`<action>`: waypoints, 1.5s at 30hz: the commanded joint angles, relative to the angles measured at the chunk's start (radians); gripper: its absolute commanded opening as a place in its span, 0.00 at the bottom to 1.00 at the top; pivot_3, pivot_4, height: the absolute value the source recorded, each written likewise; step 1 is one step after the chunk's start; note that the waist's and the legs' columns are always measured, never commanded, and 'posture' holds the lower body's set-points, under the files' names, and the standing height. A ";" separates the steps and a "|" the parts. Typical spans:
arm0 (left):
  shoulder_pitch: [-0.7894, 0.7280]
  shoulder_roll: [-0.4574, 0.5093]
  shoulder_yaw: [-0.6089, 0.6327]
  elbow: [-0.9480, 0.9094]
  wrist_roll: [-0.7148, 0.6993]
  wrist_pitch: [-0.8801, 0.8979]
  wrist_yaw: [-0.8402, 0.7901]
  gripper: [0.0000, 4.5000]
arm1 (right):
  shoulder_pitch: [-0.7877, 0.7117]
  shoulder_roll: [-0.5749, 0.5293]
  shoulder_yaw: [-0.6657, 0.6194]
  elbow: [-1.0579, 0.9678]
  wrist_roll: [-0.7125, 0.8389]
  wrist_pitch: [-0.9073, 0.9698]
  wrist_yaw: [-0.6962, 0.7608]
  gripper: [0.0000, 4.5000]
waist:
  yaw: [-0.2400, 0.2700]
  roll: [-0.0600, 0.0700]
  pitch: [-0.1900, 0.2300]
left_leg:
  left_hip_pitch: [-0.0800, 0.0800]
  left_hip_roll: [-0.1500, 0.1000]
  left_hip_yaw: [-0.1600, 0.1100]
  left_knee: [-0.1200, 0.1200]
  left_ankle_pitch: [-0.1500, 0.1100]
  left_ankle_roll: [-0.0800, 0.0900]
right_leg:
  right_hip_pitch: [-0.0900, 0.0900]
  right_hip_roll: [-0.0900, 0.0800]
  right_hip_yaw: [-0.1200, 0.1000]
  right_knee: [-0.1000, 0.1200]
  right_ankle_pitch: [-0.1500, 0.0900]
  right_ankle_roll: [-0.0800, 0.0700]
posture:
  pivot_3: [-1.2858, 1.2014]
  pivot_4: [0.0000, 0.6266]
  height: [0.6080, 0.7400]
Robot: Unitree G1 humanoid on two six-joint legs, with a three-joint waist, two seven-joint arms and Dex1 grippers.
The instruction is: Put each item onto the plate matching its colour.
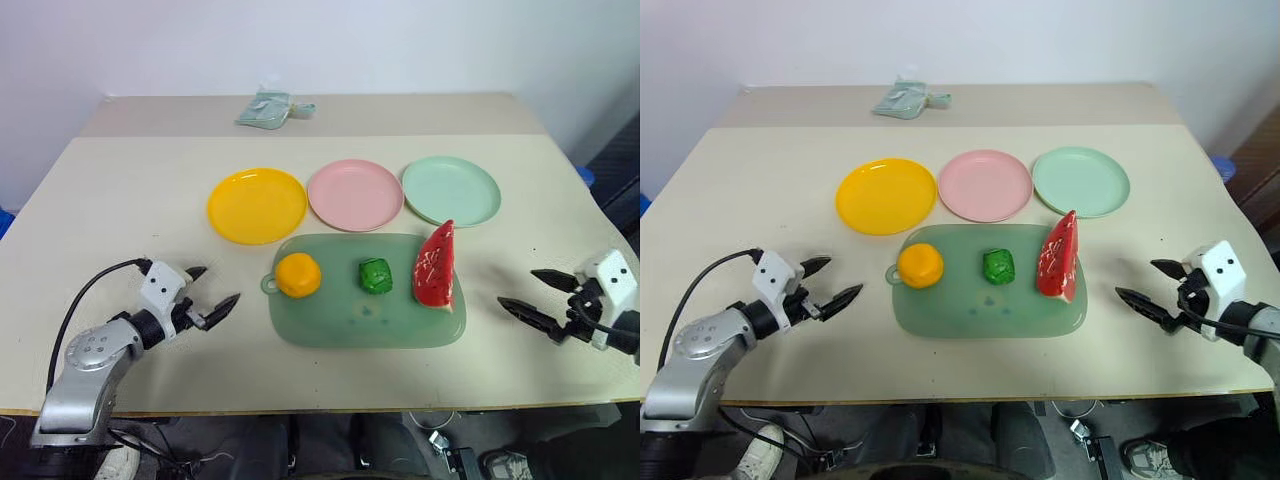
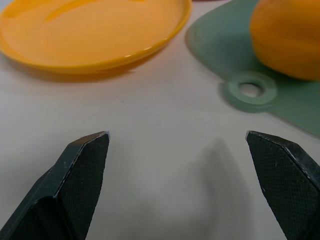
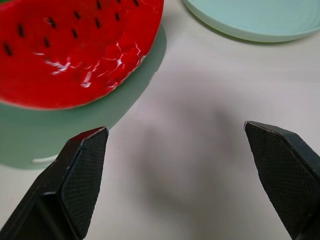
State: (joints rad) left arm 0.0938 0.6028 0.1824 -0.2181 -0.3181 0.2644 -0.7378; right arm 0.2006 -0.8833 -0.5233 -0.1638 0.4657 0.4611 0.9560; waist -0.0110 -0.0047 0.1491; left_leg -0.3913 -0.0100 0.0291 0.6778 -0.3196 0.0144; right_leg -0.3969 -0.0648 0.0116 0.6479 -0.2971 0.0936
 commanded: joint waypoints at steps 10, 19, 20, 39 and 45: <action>-0.032 -0.023 0.015 -0.046 -0.057 0.003 0.003 1.00 | -0.104 0.023 -0.001 0.071 -0.085 -0.115 -0.114 0.99 | -0.001 0.000 0.000 | 0.000 0.000 0.000 0.000 0.000 0.000 | 0.000 0.000 0.000 0.000 0.000 0.000 | 0.52 0.24 1.00; -0.156 -0.060 -0.047 -0.130 -0.171 0.126 -0.014 1.00 | -0.272 0.087 -0.022 0.042 -0.031 -0.097 -0.246 0.99 | 0.000 0.001 0.000 | 0.000 0.000 0.000 0.000 0.000 0.000 | 0.000 0.000 0.000 0.001 0.000 0.001 | 0.52 0.24 1.00; -0.165 -0.055 -0.072 -0.126 -0.155 0.115 -0.031 1.00 | -0.280 0.093 -0.017 -0.005 0.006 -0.064 -0.244 0.99 | 0.000 0.002 0.000 | 0.000 0.000 0.000 0.000 0.000 0.000 | 0.000 0.000 0.000 0.001 0.000 0.001 | 0.52 0.24 1.00; -0.275 -0.078 -0.277 0.070 -0.005 0.001 -0.150 1.00 | -0.257 0.251 0.382 -0.579 0.318 0.282 -0.403 0.99 | 0.000 0.001 0.000 | -0.001 0.000 0.000 0.001 0.000 0.001 | -0.001 0.000 0.000 0.000 0.000 0.001 | 0.52 0.24 1.00; -0.307 -0.096 -0.281 0.053 0.003 0.026 -0.122 0.70 | -0.246 0.265 0.419 -0.586 0.295 0.265 -0.423 1.00 | 0.000 0.001 0.000 | -0.001 0.000 0.000 0.001 0.000 0.001 | 0.000 0.000 0.000 0.000 0.000 0.001 | 0.52 0.24 1.00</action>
State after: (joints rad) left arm -0.2014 0.5067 -0.1040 -0.1322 -0.3136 0.2935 -0.8665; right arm -0.0474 -0.6231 -0.1012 -0.7133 0.7608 0.7488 0.5359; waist -0.0107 -0.0035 0.1491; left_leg -0.3923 -0.0101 0.0288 0.6789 -0.3200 0.0155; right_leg -0.3973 -0.0645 0.0113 0.6480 -0.2967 0.0943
